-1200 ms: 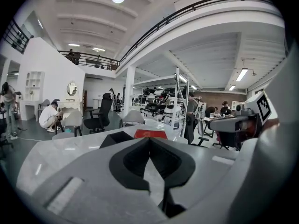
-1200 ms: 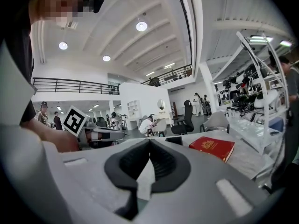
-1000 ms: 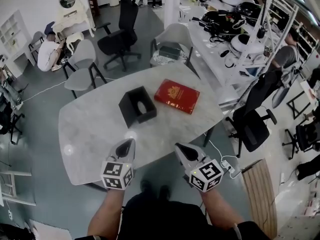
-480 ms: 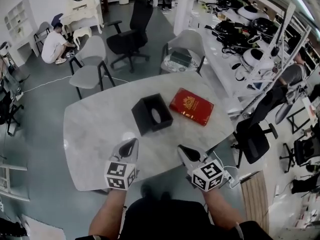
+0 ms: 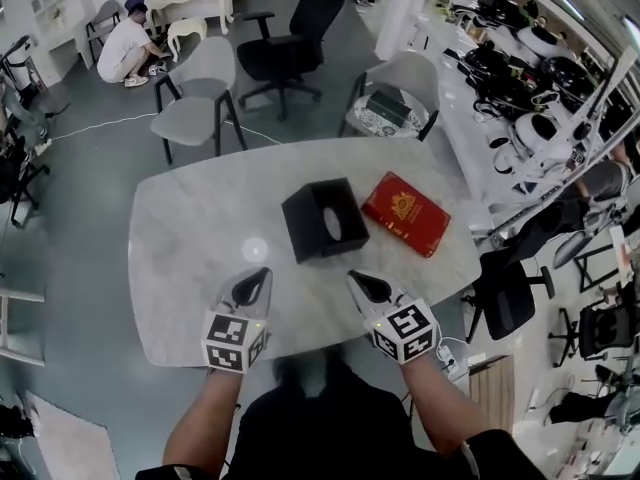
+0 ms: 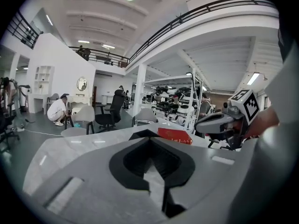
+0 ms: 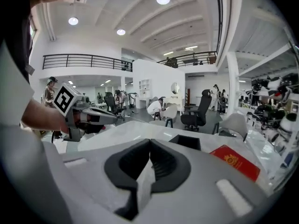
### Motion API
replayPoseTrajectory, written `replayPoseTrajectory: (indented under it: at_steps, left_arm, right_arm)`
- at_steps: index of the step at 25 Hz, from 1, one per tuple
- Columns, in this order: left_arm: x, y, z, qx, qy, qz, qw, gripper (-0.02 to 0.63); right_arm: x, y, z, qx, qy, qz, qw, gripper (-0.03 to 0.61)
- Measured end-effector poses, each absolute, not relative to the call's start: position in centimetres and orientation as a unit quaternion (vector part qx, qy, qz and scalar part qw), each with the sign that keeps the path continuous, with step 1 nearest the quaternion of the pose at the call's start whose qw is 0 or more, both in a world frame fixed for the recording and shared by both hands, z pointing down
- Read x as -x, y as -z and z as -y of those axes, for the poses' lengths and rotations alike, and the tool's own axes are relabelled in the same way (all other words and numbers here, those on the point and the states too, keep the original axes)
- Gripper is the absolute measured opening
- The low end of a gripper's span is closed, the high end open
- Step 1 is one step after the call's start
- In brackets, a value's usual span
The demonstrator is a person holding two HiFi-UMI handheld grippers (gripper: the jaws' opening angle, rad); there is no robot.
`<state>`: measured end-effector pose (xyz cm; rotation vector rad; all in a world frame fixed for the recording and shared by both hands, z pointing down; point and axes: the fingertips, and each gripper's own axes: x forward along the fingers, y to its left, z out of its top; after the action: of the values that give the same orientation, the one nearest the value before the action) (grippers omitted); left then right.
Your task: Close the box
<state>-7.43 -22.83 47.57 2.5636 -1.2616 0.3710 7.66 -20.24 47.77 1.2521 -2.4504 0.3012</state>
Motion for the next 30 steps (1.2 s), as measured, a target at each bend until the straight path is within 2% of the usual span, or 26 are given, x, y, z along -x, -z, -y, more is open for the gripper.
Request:
replayPoseTrajectory:
  at_steps: [4,6,17,30]
  left_arm:
    - [7.3,-48.6,23.9,-0.871,-0.13,0.452,0.141,0.009]
    - [7.0,-49.0,24.3,-0.865,-0.126,0.462,0.152,0.009]
    - [6.4,-50.7,25.7,-0.839,-0.131,0.497,0.179,0.009]
    - [8.8,-52.8,26.1,-0.824,-0.123,0.516,0.198,0.009]
  right_arm:
    - [-7.3,-49.4,23.0,-0.408,-0.096,0.883,0.213,0.007]
    - [-7.2,-50.4,24.1,-0.39,-0.092,0.888,0.226,0.037]
    - [-6.4,-54.2,28.0,-0.314,-0.06,0.9,0.298,0.06]
    - [-3.1,-59.7,29.0,-0.244,-0.035,0.888,0.389,0.083]
